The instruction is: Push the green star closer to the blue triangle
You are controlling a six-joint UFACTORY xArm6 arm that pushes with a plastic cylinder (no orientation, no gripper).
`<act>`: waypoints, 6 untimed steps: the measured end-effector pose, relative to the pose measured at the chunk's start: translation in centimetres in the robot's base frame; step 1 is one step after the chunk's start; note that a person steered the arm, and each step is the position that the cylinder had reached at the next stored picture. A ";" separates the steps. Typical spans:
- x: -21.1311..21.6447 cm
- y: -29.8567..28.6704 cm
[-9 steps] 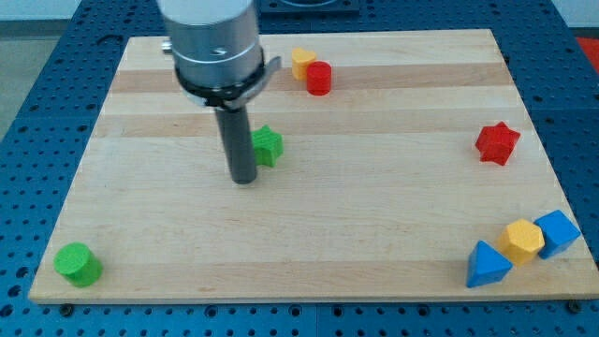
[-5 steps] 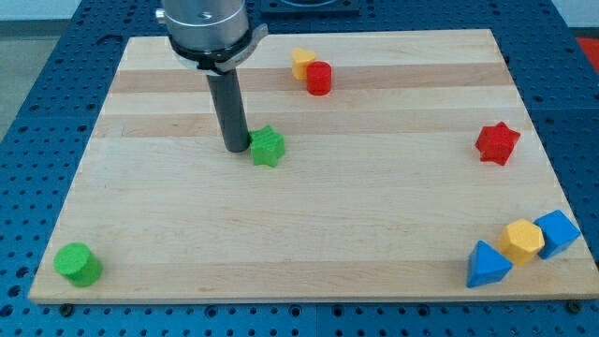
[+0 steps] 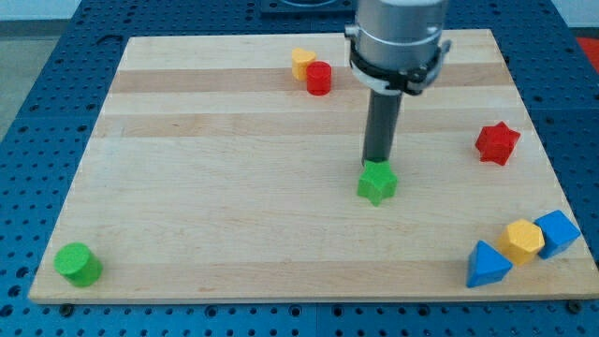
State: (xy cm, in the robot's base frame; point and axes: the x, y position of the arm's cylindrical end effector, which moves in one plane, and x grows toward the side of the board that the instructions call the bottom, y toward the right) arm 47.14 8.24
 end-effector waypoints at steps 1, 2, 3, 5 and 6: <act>3.1 1.5; 4.1 2.4; 3.2 1.3; 1.1 -4.2; 3.5 -5.9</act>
State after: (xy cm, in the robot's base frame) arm 50.62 2.37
